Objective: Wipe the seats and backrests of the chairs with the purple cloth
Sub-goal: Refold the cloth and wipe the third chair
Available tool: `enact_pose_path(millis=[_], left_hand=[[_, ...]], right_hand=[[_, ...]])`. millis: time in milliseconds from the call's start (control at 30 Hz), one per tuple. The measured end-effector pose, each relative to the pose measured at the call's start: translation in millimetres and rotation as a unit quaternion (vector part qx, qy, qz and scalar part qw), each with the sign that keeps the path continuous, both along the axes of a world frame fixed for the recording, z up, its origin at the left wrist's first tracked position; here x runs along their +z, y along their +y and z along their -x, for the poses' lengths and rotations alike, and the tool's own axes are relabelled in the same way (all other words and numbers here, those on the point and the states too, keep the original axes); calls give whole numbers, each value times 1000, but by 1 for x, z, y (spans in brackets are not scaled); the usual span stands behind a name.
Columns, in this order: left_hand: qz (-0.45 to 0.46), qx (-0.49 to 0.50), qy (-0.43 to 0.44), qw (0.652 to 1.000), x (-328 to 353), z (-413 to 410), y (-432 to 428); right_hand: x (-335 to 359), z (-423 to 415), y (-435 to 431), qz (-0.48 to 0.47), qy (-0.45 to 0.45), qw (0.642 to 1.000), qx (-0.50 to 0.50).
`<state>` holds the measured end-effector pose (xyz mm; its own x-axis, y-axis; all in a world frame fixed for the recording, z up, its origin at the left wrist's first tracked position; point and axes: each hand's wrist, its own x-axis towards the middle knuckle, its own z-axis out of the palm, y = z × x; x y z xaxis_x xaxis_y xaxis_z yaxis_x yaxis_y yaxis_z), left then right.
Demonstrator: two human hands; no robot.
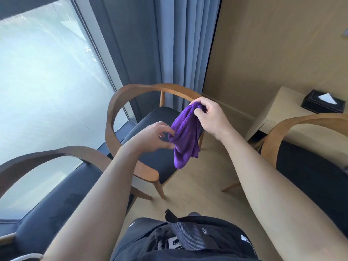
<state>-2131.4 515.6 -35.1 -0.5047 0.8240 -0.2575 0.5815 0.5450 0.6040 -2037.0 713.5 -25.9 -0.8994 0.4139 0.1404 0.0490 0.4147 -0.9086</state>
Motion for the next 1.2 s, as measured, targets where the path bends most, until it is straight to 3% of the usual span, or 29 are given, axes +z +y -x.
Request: enact_pose_path(millis=[100, 200, 367, 567, 767, 833, 1000, 1100, 1200], left_hand=[[-64, 58, 22, 996, 8, 9, 5], [-115, 125, 7, 985, 24, 25, 4], [-194, 124, -10, 973, 40, 33, 25], [-269, 84, -42, 959, 42, 43, 44], [-311, 112, -99, 939, 42, 78, 43], [-304, 121, -145, 934, 38, 93, 37], [-172, -3, -298, 939, 12, 121, 28], [-117, 7, -269, 956, -2, 128, 33], [-120, 21, -241, 963, -3, 136, 39]], right_hand=[[-1, -5, 9, -21, -9, 1000, -18], [0, -8, 24, -103, -43, 993, -46], [10, 1, 29, -120, -89, 988, -48], [14, 24, 24, 8, -182, 975, 127], [10, 67, 12, 41, -149, 978, 142], [12, 77, 11, 86, -145, 973, 159], [21, 98, 22, 168, -74, 972, 146], [23, 106, 36, 187, -57, 974, 111], [18, 114, 51, 93, -65, 992, 60]])
